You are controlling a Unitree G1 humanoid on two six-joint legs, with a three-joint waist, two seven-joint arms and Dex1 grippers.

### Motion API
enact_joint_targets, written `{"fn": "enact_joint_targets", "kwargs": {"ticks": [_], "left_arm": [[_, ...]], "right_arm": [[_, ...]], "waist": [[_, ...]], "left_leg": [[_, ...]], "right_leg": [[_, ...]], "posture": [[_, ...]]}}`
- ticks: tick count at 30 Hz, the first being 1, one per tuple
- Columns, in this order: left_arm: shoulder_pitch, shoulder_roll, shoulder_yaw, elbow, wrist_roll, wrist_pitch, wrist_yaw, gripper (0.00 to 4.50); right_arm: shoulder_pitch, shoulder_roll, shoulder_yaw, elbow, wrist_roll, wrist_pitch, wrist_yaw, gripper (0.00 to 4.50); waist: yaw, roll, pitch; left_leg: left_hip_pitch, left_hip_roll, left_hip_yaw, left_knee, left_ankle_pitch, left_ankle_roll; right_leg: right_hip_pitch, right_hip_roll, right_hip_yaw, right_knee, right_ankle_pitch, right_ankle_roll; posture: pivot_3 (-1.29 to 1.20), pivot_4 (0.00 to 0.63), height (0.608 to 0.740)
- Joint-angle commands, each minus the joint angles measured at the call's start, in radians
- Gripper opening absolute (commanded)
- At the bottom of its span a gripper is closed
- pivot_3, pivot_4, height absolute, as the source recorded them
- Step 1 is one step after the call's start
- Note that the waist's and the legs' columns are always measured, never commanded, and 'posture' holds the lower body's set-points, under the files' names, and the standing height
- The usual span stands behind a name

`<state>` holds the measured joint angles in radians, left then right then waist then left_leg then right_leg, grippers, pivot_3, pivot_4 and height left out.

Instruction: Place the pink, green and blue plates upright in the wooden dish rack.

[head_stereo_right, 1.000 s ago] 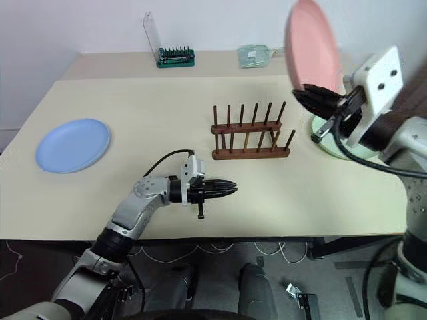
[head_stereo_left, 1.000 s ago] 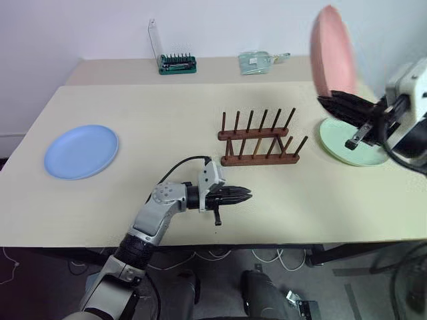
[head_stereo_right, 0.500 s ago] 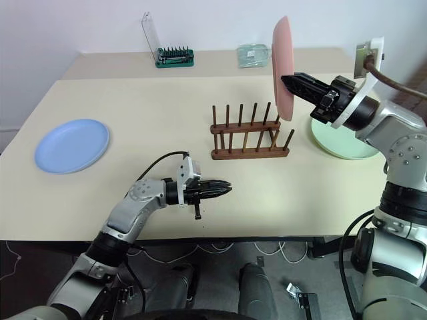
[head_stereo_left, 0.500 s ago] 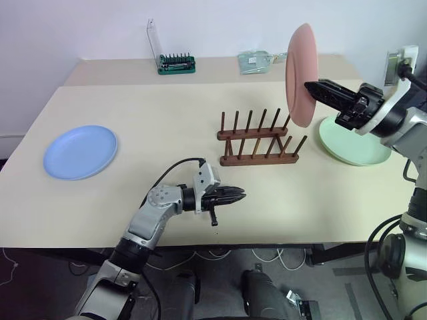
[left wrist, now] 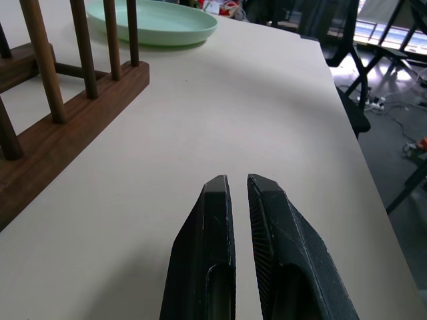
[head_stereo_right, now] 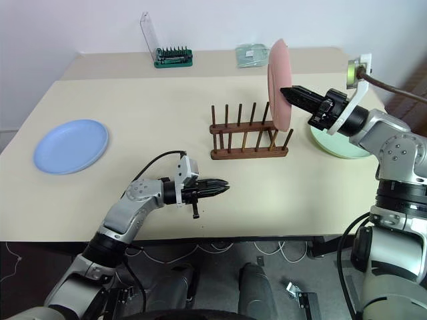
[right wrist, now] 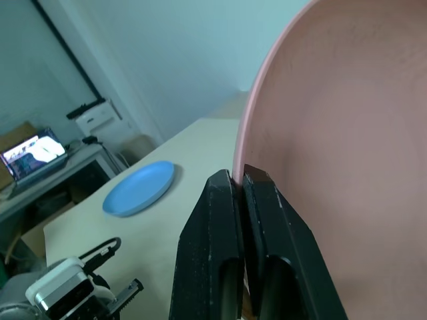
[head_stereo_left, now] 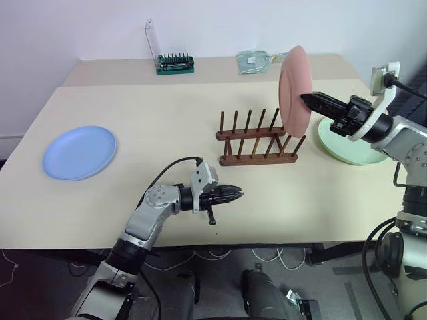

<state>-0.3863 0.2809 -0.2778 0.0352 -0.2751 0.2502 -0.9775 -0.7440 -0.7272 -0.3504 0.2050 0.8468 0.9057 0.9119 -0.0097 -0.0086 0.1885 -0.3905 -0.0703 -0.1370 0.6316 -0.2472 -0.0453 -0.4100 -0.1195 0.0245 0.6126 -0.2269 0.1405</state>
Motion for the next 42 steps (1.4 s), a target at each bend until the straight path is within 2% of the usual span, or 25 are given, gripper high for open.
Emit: {"fn": "enact_joint_targets", "kwargs": {"ticks": [1, 11, 14, 19, 26, 30, 32, 34, 37, 42], "left_arm": [[-0.003, 0.002, 0.017, -0.039, -0.019, -0.004, -0.001, 0.41], [-0.003, 0.006, 0.017, -0.035, -0.021, -0.005, -0.008, 0.41], [0.0, 0.008, 0.019, -0.036, -0.022, -0.003, -0.009, 0.41], [0.005, 0.01, 0.02, -0.042, -0.022, -0.002, -0.005, 0.41], [0.018, 0.007, 0.03, -0.054, -0.014, -0.02, 0.027, 0.41], [0.011, -0.005, 0.041, -0.048, -0.027, -0.038, 0.021, 0.41], [0.001, -0.012, 0.043, -0.041, -0.03, -0.049, 0.016, 0.41], [-0.012, -0.02, 0.039, -0.034, -0.032, -0.046, 0.011, 0.41], [-0.025, -0.027, 0.032, -0.03, -0.034, -0.037, -0.003, 0.41], [-0.017, -0.024, 0.032, -0.03, -0.033, -0.031, -0.006, 0.41]], "right_arm": [[-0.004, -0.031, -0.06, 0.01, 0.032, 0.001, 0.023, 0.05], [0.042, -0.014, -0.087, 0.068, 0.033, 0.013, 0.014, 0.05], [0.046, -0.011, -0.089, 0.074, 0.018, -0.009, -0.006, 0.89], [0.037, -0.021, -0.092, 0.071, -0.064, -0.138, -0.072, 3.3], [0.134, -0.103, -0.149, -0.045, -0.155, -0.295, -0.112, 3.3], [0.342, -0.268, 0.002, -0.031, -0.453, -0.458, -0.114, 3.3], [0.364, -0.293, 0.062, 0.003, -0.53, -0.495, -0.132, 3.86], [0.379, -0.297, 0.138, 0.034, -0.62, -0.567, -0.138, 4.41], [0.359, -0.276, 0.269, 0.146, -0.788, -0.683, -0.201, 4.41], [0.254, -0.214, 0.378, 0.368, -0.93, -0.847, -0.282, 4.41]], "waist": [[-0.001, 0.0, 0.0], [-0.002, 0.0, 0.0], [-0.002, 0.0, 0.0], [-0.003, 0.0, 0.0], [-0.001, 0.0, 0.0], [0.003, 0.0, 0.0], [-0.007, 0.001, -0.001], [-0.014, 0.004, -0.002], [-0.015, 0.005, -0.003], [-0.012, 0.005, -0.002]], "left_leg": [[0.0, 0.0, 0.0, 0.0, 0.0, 0.0], [0.0, 0.0, 0.0, 0.0, 0.0, 0.0], [0.0, 0.0, 0.0, 0.0, 0.0, 0.0], [0.0, 0.0, 0.0, 0.0, 0.0, 0.0], [0.0, 0.0, 0.0, 0.0, 0.0, 0.0], [0.0, -0.001, 0.0, 0.0, 0.0, 0.0], [0.0, -0.001, 0.001, 0.001, 0.0, 0.0], [0.002, 0.0, 0.004, 0.0, 0.0, 0.0], [0.003, 0.001, 0.004, 0.0, 0.0, 0.0], [0.003, 0.0, 0.005, 0.0, 0.0, 0.0]], "right_leg": [[0.0, 0.0, 0.0, 0.0, 0.0, 0.0], [0.0, 0.0, 0.0, 0.0, 0.0, 0.0], [0.0, 0.0, 0.0, 0.0, 0.0, 0.0], [0.0, 0.0, 0.0, 0.0, 0.0, 0.0], [0.0, 0.0, 0.0, 0.0, 0.0, 0.0], [0.001, 0.0, 0.0, 0.0, 0.0, 0.0], [0.001, 0.0, 0.001, 0.0, 0.0, 0.0], [0.0, 0.0, 0.002, 0.001, 0.0, 0.0], [0.001, 0.0, 0.002, 0.002, 0.0, 0.0], [0.001, 0.0, 0.003, 0.001, 0.0, 0.0]], "posture": [[0.0, 0.15, 0.74], [0.0, 0.15, 0.74], [0.0, 0.15, 0.74], [0.0, 0.15, 0.74], [0.0, 0.15, 0.74], [0.0, 0.15, 0.74], [0.0, 0.15, 0.74], [0.0, 0.15, 0.74], [0.0, 0.15, 0.74], [0.0, 0.15, 0.74]]}}
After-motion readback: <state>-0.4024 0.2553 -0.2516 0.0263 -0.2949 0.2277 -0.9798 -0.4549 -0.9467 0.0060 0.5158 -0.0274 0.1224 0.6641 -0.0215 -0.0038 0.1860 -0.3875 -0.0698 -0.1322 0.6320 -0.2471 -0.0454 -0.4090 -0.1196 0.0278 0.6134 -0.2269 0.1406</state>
